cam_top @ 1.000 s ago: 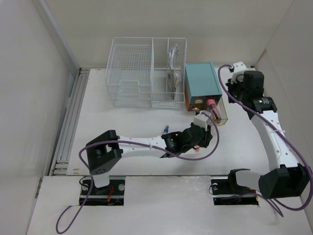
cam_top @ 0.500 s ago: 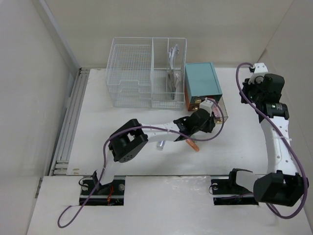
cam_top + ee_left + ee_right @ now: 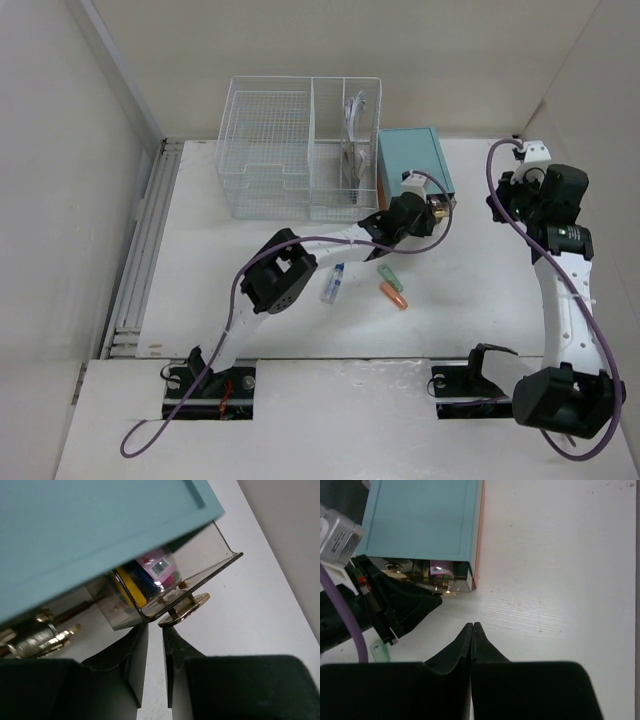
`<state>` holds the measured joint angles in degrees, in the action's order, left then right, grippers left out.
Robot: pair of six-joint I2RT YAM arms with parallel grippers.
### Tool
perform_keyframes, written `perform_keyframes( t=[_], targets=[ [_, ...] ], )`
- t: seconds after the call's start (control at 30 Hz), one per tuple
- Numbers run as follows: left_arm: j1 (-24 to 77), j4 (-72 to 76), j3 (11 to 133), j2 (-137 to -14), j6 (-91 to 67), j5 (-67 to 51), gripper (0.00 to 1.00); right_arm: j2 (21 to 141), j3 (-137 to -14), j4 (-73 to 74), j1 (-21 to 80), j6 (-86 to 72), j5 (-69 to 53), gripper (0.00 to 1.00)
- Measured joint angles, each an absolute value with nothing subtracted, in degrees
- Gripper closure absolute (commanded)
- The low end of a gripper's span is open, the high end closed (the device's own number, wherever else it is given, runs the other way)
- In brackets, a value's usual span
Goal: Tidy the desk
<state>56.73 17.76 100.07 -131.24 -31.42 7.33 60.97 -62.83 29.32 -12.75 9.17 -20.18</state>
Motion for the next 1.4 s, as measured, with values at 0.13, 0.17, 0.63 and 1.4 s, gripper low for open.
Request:
perform_keyframes(
  t=[0.13, 0.17, 0.63, 1.4],
  targets=[
    [55.2, 17.7, 102.3, -133.1, -32.1, 8.4, 0.85, 60.6, -62.5, 29.1, -13.1, 9.2, -21.7, 0.96],
    [54.9, 17.8, 102.5, -133.4, -32.3, 8.4, 0.85, 60.4, -62.3, 29.1, -13.2, 9.2, -22.2, 0.87],
    [54.4, 18.2, 102.5, -133.5, -33.7, 7.8, 0.85, 69.1, -61.6, 34.2, -19.8, 14.0, -39.3, 0.79],
    [53.9, 31.3, 97.4, -133.3, -41.4, 5.2, 0.80, 69.1, -60.9, 35.4, -22.8, 12.6, -46.3, 0.82]
  ],
)
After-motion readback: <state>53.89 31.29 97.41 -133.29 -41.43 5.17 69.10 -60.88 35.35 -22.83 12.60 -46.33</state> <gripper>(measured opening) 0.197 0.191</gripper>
